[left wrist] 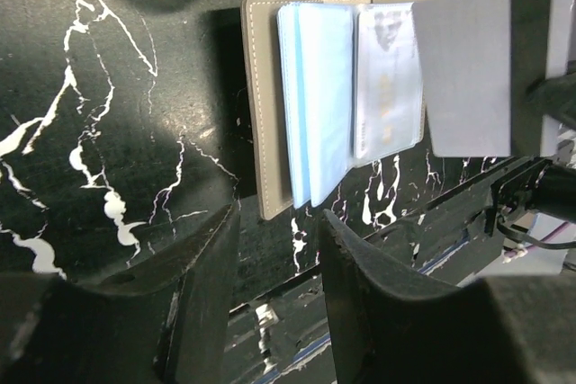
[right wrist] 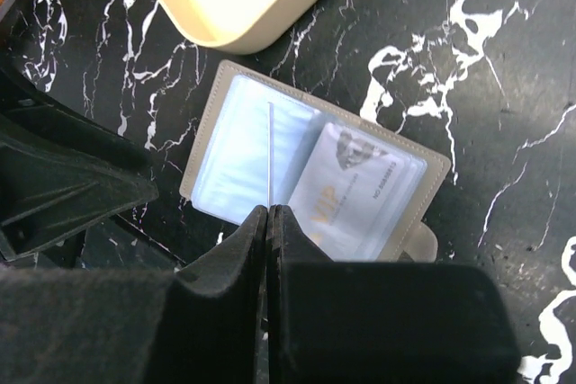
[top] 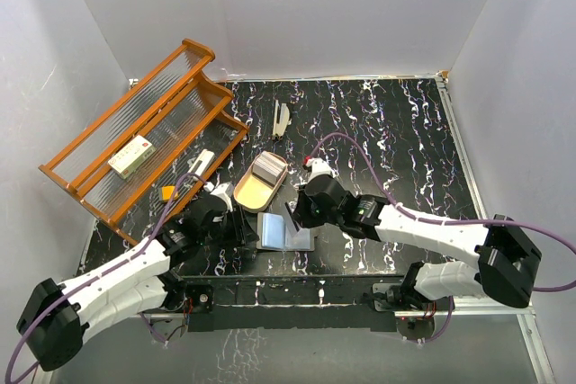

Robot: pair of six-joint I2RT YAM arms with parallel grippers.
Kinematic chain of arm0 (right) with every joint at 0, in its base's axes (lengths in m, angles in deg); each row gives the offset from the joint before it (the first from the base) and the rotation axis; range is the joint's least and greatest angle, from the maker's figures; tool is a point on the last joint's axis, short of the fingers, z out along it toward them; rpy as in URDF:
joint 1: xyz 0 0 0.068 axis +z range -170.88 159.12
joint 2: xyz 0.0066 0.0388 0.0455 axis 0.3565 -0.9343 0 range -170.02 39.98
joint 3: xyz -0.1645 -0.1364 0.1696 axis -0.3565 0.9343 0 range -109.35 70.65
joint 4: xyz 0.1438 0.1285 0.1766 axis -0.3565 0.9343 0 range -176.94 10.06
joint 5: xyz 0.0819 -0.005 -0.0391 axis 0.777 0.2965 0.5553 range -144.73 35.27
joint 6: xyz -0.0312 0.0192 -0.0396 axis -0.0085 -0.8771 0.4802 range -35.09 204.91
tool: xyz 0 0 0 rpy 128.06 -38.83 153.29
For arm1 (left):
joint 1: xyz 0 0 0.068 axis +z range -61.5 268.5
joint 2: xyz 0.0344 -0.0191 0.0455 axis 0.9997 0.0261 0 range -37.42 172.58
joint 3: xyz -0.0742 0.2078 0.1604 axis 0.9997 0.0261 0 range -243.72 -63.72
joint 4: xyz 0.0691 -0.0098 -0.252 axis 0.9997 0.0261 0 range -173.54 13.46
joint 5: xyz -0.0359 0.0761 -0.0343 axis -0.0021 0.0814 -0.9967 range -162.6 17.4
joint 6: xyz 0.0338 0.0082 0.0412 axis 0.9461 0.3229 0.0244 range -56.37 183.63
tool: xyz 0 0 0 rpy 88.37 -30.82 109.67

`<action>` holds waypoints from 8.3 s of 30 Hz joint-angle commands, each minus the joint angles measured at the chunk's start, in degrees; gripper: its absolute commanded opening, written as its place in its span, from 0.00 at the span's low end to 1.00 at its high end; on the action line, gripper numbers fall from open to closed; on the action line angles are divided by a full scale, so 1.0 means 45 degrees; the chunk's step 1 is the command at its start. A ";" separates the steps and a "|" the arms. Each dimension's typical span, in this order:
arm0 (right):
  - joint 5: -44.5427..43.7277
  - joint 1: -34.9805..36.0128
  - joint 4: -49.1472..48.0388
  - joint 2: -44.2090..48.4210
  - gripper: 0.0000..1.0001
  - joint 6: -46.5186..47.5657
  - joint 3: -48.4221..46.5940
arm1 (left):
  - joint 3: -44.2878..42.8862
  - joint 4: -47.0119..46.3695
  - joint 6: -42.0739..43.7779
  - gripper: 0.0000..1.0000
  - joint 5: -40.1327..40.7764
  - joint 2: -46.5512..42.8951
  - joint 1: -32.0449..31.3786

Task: Put the credit cards into the card holder
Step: Insert the credit card into the card holder, then pick up the credit card from the storage box.

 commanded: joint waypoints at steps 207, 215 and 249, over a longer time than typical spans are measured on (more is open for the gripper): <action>0.1457 0.0420 -0.4780 -0.3611 0.48 -0.3628 0.1013 | 0.2926 -0.3664 -0.2494 0.00 -0.1945 0.0748 -0.0044; 0.2137 0.0440 -0.5529 -0.3747 0.48 -0.3405 0.0907 | 0.2980 -0.3519 -0.2438 0.00 -0.1756 0.0705 -0.0044; -0.4929 0.0217 0.1344 -0.6605 0.49 0.6065 -0.7971 | -0.3001 0.3665 0.1033 0.99 0.1104 -0.3896 -0.0044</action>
